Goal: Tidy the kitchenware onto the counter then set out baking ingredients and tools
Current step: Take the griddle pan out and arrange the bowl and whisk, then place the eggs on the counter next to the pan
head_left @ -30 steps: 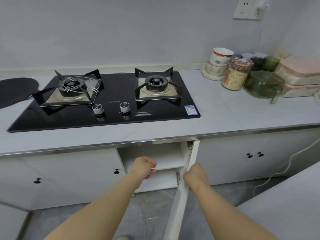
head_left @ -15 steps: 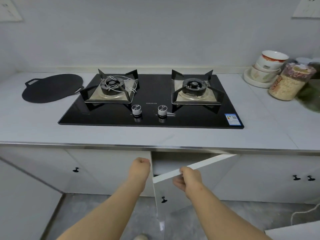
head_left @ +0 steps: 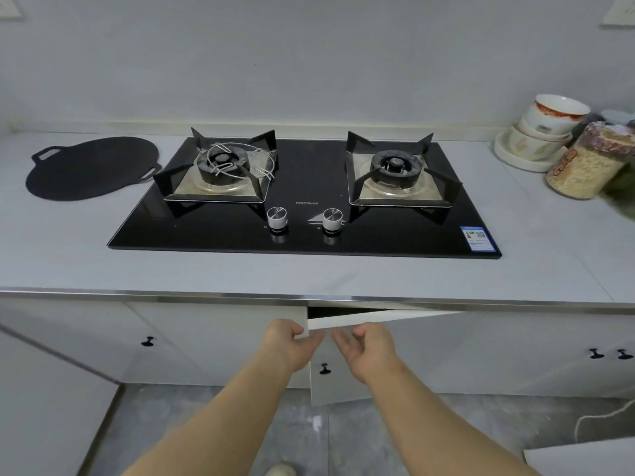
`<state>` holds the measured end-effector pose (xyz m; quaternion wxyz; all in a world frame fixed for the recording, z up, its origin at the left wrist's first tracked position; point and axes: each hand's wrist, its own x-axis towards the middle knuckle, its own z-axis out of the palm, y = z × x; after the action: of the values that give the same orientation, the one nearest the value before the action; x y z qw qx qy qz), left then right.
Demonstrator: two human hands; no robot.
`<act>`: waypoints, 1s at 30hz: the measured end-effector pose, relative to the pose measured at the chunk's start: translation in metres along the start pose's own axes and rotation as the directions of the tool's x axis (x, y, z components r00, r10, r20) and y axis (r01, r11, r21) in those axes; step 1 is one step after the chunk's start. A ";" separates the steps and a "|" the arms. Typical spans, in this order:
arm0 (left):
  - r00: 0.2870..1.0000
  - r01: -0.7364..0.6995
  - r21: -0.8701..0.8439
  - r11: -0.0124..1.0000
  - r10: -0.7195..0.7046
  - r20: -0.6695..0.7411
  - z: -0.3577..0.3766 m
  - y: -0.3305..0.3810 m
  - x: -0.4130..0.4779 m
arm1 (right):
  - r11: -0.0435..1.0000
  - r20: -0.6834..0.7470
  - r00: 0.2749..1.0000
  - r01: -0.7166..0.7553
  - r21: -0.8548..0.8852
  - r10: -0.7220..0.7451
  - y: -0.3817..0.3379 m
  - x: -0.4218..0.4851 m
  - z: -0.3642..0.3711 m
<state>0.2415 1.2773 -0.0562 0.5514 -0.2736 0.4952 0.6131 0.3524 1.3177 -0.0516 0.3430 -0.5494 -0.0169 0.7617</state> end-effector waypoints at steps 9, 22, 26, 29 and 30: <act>0.998 -0.037 0.029 0.999 0.036 0.049 0.003 0.007 0.015 | 1.000 0.012 1.000 0.021 -0.018 -0.020 0.001 0.017 0.012; 0.985 -0.043 -0.082 0.996 0.056 0.161 0.020 0.012 0.021 | 0.990 0.029 0.996 0.087 -0.107 -0.085 -0.006 0.027 0.021; 0.985 -0.056 -0.080 0.995 0.069 0.159 0.020 0.013 0.022 | 0.990 0.028 0.996 0.089 -0.112 -0.087 -0.005 0.030 0.020; 0.983 -0.077 -0.040 0.996 0.083 0.165 0.021 0.012 0.021 | 0.989 0.029 0.995 0.098 -0.108 -0.095 -0.004 0.032 0.020; 0.983 -0.097 0.010 0.995 0.094 0.157 0.022 0.012 0.020 | 0.990 0.027 0.995 0.100 -0.104 -0.097 -0.004 0.031 0.019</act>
<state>0.2302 1.3061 -0.0623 0.5608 -0.1958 0.4685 0.6540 0.3334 1.3445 -0.0678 0.3506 -0.5567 -0.0878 0.7480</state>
